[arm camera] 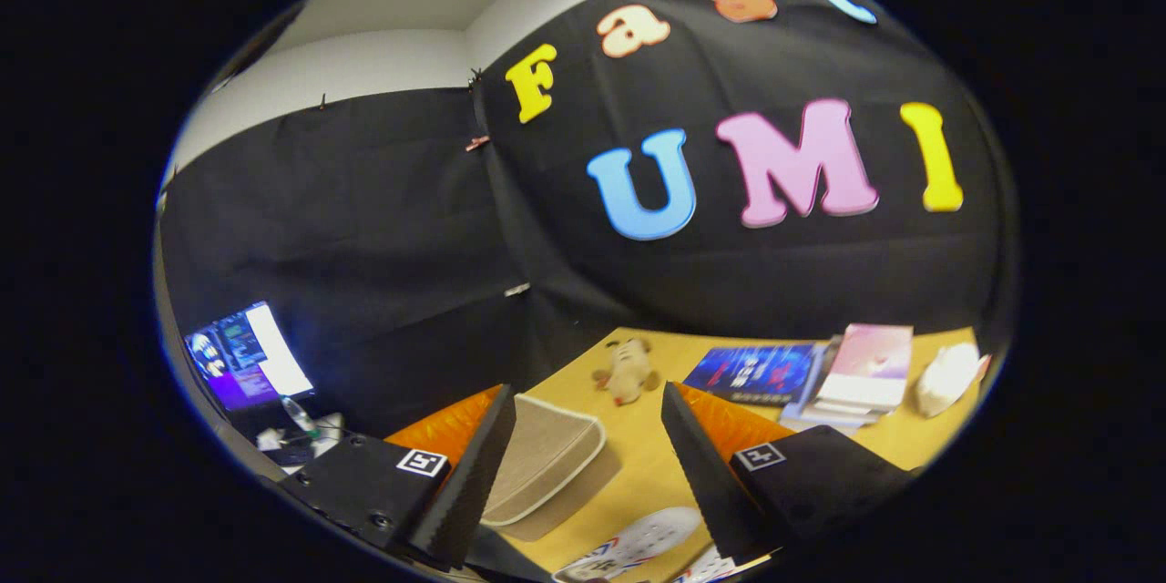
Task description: Open the storage box then place both shoes into the box .Put the left shoe in first, then the right shoe, with the right side of both shoes facing outward in a uniform manner.
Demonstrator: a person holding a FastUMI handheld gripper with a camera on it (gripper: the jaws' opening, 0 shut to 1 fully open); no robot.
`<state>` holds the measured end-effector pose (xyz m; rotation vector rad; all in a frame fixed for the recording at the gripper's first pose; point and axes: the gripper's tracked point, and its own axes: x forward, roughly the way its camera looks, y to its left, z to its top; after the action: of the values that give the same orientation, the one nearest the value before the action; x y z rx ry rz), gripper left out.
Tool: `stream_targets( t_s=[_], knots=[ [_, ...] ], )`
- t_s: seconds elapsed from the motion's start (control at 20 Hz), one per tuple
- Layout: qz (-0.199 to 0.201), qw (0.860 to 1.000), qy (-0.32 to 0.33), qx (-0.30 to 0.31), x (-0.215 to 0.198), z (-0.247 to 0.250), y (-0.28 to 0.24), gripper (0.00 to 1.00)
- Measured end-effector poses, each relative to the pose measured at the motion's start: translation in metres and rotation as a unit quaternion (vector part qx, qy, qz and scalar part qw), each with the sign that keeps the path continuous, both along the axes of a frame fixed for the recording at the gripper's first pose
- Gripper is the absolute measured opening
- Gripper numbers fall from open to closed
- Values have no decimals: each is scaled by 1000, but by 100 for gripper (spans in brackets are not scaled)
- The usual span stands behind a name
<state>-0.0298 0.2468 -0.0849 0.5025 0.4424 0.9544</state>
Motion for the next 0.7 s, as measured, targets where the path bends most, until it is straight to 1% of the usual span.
stream_targets(
  t_s=[0.05,0.15,0.2,0.3,0.4,0.5,0.7],
  knots=[
    [28,999,36,30,-6,-9,13,98],
    [78,988,105,80,-13,-24,38,98],
    [99,981,136,93,-14,-34,47,98],
    [142,963,197,114,-20,-60,66,98],
    [176,939,261,137,-31,-83,84,98],
    [202,912,318,163,-40,-107,98,98],
    [252,863,402,175,-60,-147,119,98]
  ],
)
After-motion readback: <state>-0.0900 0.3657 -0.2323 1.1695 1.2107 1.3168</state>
